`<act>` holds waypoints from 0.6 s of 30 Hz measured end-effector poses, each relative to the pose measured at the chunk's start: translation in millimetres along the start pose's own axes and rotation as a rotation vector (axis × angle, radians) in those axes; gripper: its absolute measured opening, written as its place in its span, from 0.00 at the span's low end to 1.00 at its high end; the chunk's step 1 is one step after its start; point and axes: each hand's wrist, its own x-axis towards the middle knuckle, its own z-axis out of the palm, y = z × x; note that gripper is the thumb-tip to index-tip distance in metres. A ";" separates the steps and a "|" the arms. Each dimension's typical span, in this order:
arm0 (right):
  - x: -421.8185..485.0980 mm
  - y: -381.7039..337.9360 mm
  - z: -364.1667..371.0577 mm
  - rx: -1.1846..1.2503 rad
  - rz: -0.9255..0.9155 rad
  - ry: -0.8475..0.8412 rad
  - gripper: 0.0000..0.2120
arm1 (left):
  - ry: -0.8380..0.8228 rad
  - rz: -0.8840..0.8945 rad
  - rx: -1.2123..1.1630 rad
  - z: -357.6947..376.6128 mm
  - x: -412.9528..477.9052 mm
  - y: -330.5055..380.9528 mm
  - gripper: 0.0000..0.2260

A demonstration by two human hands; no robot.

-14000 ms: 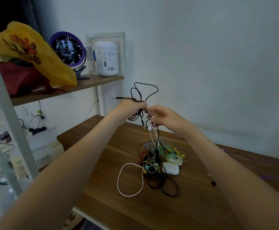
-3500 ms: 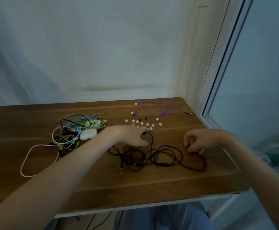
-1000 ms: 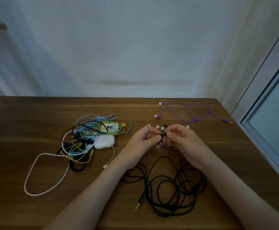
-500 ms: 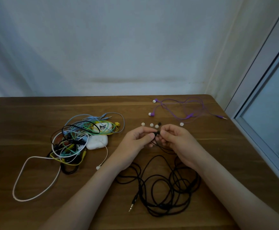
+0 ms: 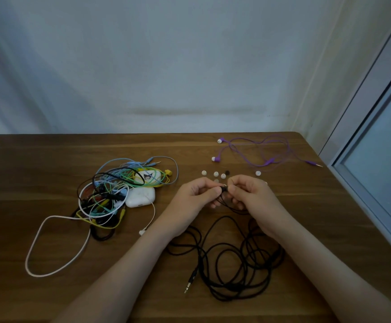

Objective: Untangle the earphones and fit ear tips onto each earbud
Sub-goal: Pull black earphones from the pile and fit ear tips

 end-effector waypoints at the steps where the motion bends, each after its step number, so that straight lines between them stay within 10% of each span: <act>1: 0.0 0.0 0.2 -0.011 0.000 0.005 0.10 | 0.000 0.003 0.010 0.1 0.1 -0.3 0.06; 18: 0.4 6.8 11.2 -0.053 -0.175 0.100 0.07 | -0.093 0.060 0.023 -2.2 -3.2 -0.2 0.06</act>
